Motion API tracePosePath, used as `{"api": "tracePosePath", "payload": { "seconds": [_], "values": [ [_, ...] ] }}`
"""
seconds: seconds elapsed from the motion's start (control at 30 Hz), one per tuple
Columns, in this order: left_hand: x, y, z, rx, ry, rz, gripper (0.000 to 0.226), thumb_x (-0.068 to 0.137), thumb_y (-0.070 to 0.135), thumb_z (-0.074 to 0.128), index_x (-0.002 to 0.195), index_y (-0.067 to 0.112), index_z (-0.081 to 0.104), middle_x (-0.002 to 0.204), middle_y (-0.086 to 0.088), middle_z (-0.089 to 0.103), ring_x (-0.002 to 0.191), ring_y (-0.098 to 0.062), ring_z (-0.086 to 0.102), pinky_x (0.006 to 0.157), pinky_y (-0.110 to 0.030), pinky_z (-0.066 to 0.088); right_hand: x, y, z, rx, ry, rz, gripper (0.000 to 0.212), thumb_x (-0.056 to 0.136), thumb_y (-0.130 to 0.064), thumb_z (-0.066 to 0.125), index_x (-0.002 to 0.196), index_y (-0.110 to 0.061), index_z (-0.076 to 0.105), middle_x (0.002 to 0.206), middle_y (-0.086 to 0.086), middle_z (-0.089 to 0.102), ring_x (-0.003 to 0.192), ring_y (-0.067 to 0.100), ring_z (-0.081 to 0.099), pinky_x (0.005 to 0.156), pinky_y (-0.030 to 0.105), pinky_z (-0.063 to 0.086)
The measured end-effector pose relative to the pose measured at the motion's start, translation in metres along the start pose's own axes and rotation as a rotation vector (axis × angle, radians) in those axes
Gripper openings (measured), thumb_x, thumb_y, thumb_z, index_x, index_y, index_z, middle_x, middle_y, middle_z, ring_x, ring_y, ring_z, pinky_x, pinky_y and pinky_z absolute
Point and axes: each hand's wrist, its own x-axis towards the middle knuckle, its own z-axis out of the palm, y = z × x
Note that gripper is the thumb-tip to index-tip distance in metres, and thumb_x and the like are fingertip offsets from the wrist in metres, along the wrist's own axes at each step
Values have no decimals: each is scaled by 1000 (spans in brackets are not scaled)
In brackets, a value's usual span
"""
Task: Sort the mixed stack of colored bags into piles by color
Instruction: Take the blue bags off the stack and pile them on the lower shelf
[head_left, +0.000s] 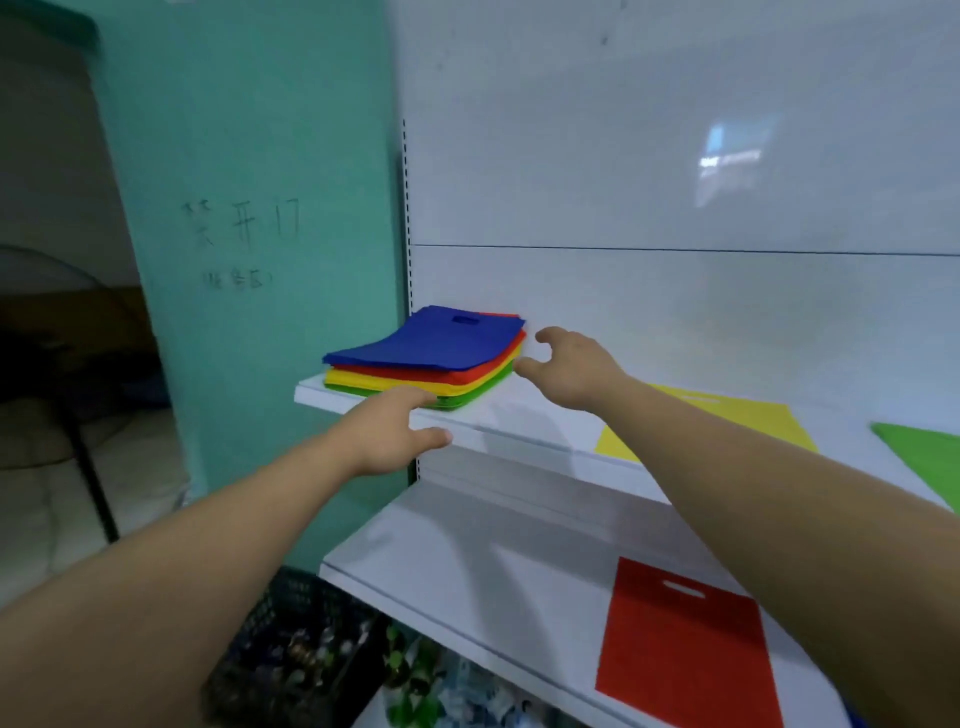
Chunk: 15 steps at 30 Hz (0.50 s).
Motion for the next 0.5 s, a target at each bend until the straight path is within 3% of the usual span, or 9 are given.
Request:
{"api": "tracePosePath", "payload": {
  "seconds": [0.33, 0.5],
  "values": [
    [104, -83, -11, 46, 38, -108, 67, 86, 52, 57, 142, 19, 41, 150, 0, 37, 138, -17, 33, 113, -32, 26, 139, -3, 70, 28, -85, 4, 69, 94, -49, 47, 148, -11, 30, 152, 5, 36, 135, 25, 38, 104, 31, 33],
    [166, -129, -23, -6, 58, -107, 64, 88, 54, 54, 141, 21, 42, 148, 0, 39, 134, -19, 39, 109, -34, 30, 187, -1, 106, 13, -72, 103, 70, 94, -50, 47, 148, -10, 28, 150, 8, 37, 132, 27, 42, 103, 33, 36]
  ]
}}
